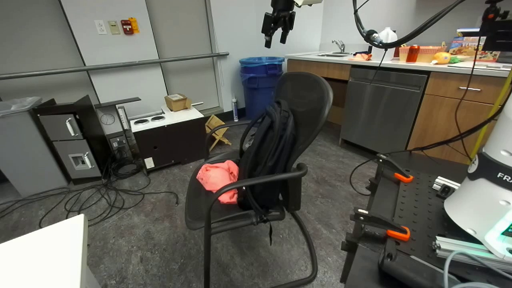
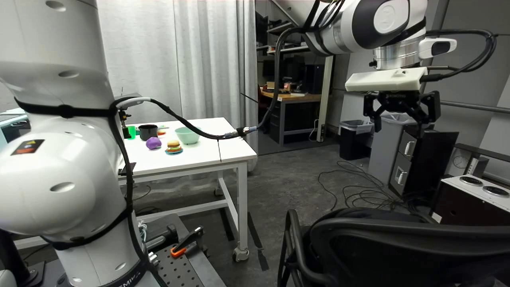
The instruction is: Remove the sweatshirt from the backrest of the black chair
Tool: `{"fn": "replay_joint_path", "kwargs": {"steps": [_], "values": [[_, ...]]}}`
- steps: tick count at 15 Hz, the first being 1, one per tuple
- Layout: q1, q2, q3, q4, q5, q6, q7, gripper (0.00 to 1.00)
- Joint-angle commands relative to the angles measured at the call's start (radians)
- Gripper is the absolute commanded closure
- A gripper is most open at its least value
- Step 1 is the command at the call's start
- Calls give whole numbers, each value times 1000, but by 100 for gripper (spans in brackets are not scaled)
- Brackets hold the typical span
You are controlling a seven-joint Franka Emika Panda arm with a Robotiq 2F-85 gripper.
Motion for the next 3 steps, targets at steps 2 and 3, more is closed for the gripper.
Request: {"fn": "replay_joint_path", "kwargs": {"steps": [2, 3], "values": [[33, 0, -33, 2, 4, -2, -2, 0], [33, 0, -33, 2, 4, -2, -2, 0]]}}
